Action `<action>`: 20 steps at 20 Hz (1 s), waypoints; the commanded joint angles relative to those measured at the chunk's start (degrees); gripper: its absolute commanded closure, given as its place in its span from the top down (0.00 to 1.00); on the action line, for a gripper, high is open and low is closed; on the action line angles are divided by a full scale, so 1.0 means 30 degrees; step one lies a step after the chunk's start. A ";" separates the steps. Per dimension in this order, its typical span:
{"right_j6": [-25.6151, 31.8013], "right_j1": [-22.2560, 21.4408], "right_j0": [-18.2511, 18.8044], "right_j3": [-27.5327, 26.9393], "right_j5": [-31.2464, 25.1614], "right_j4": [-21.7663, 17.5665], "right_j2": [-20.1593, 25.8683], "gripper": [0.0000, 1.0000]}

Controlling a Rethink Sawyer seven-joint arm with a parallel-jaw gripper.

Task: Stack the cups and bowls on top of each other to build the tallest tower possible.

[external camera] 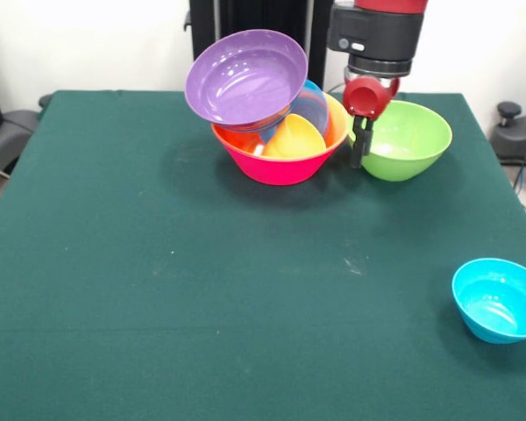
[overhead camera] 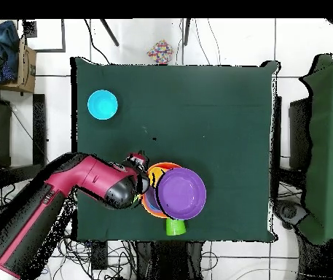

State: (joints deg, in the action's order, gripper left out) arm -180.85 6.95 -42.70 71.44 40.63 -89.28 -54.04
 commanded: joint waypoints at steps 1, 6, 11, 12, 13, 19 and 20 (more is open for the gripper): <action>-0.2739 0.0922 0.0181 -0.1841 -0.2211 0.1059 0.2257 1.00; -0.3310 0.1188 -0.0131 -0.1887 -0.2134 0.0907 0.2118 1.00; -0.4955 0.0960 -0.0818 -0.1679 -0.1018 0.0322 0.1497 1.00; -0.5334 0.0859 -0.0962 -0.1595 -0.0652 0.0149 0.1296 1.00; -0.5686 0.0745 -0.1094 -0.1525 -0.0288 -0.0015 0.1085 1.00; -0.7035 0.0262 -0.1635 -0.1367 0.1138 -0.0427 0.0320 1.00; -0.7227 0.0194 -0.1668 -0.1400 0.1348 -0.0479 0.0216 1.00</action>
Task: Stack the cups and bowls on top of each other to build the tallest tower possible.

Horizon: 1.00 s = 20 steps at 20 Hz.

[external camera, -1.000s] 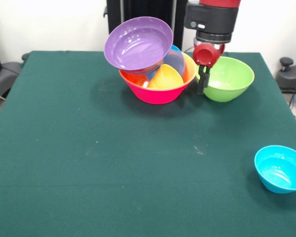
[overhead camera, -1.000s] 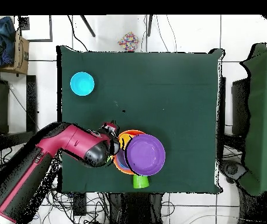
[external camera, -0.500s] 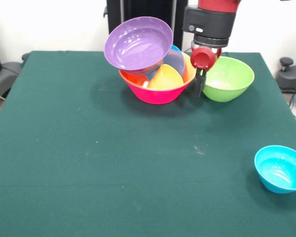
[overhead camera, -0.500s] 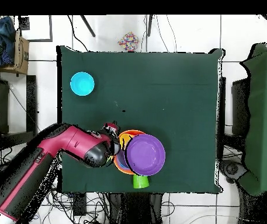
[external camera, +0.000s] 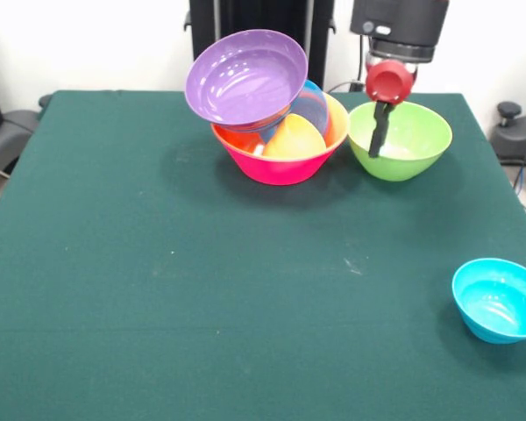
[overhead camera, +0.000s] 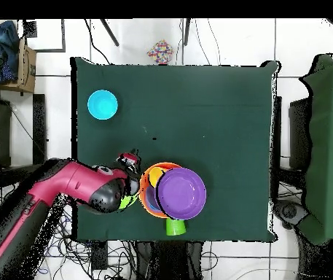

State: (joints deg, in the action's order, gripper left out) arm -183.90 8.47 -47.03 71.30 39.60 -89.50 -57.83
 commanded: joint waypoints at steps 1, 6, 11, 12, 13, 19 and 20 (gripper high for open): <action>-0.6334 -0.0396 -0.0241 -0.1357 0.1892 -0.0468 0.1389 1.00; -0.6493 -0.0589 -0.0267 -0.1313 0.2440 -0.0508 0.1126 1.00; -0.6321 -0.0182 -0.0220 -0.1652 0.2201 -0.0162 0.1316 1.00; -0.6170 -0.0090 -0.0268 -0.1608 0.2366 -0.0289 0.1378 1.00; -0.6013 -0.0071 -0.0315 -0.1538 0.2670 -0.0467 0.1492 1.00; -0.5244 -0.0191 -0.0348 -0.1439 0.4508 -0.1479 0.2138 1.00; -0.5109 -0.0221 -0.0318 -0.1480 0.4734 -0.1577 0.2235 1.00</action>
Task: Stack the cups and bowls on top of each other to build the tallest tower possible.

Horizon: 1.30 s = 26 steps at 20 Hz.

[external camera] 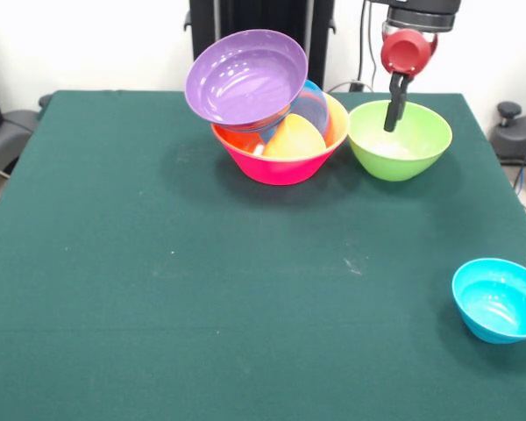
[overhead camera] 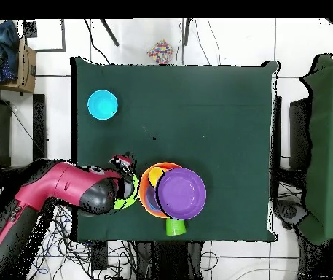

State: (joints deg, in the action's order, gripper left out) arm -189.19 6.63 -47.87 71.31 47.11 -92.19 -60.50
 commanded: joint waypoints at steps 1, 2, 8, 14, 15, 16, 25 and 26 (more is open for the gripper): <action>-0.3208 0.0376 -0.0011 -0.1510 0.2322 -0.0684 0.3195 1.00; -0.3073 0.0359 0.0014 -0.1535 0.2413 -0.0687 0.3268 1.00; -0.2302 0.0351 0.0143 -0.1660 0.2751 -0.0417 0.3516 1.00; -0.1784 0.0563 0.0138 -0.1779 0.2689 -0.0162 0.3553 1.00; -0.1729 0.0662 0.0142 -0.1853 0.2493 -0.0070 0.3603 1.00; -0.1670 0.0764 0.0141 -0.1918 0.2258 0.0052 0.3676 1.00; -0.1097 0.1338 0.0011 -0.2117 0.0680 0.0952 0.4040 1.00; -0.1034 0.1418 -0.0026 -0.2117 0.0563 0.1004 0.4047 1.00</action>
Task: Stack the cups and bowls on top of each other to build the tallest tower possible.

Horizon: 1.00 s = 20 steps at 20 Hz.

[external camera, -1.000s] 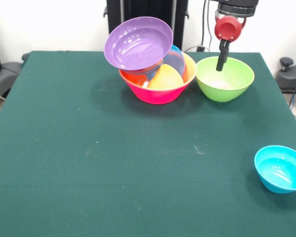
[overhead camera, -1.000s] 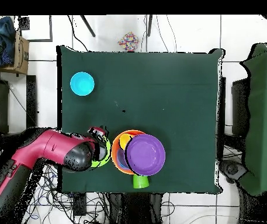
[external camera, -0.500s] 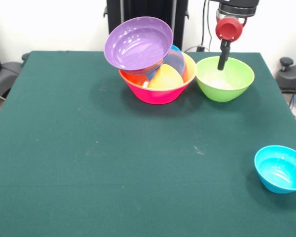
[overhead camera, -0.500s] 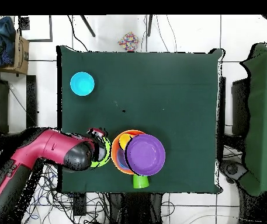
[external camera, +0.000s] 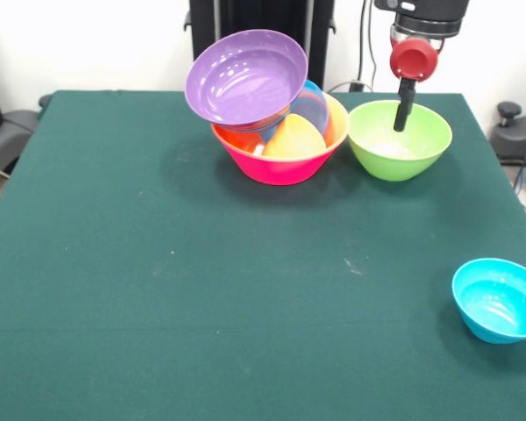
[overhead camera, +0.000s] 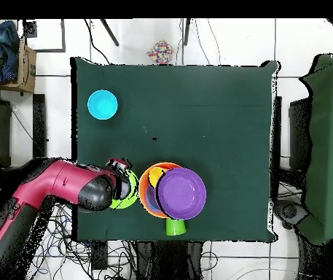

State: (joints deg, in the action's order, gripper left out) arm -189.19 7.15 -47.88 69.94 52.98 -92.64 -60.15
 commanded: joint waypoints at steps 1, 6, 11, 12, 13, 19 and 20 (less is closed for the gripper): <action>-0.0881 0.1289 -0.0039 -0.1625 -0.1542 0.1231 0.3969 1.00; -0.0418 0.1554 -0.0043 -0.1651 -0.2182 0.1486 0.4087 1.00; -0.0190 0.1693 -0.0061 -0.1659 -0.2461 0.1555 0.4123 1.00; -0.0132 0.1706 -0.0085 -0.1643 -0.2513 0.1575 0.4109 1.00; -0.0081 0.1759 -0.0117 -0.1635 -0.2578 0.1592 0.4094 1.00; 0.0726 0.2101 -0.0173 -0.1564 -0.3109 0.2081 0.4043 1.00; 0.0848 0.2158 -0.0166 -0.1567 -0.3181 0.2163 0.4059 1.00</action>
State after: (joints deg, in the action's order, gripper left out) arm -189.19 10.90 -47.88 69.88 49.81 -89.06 -59.47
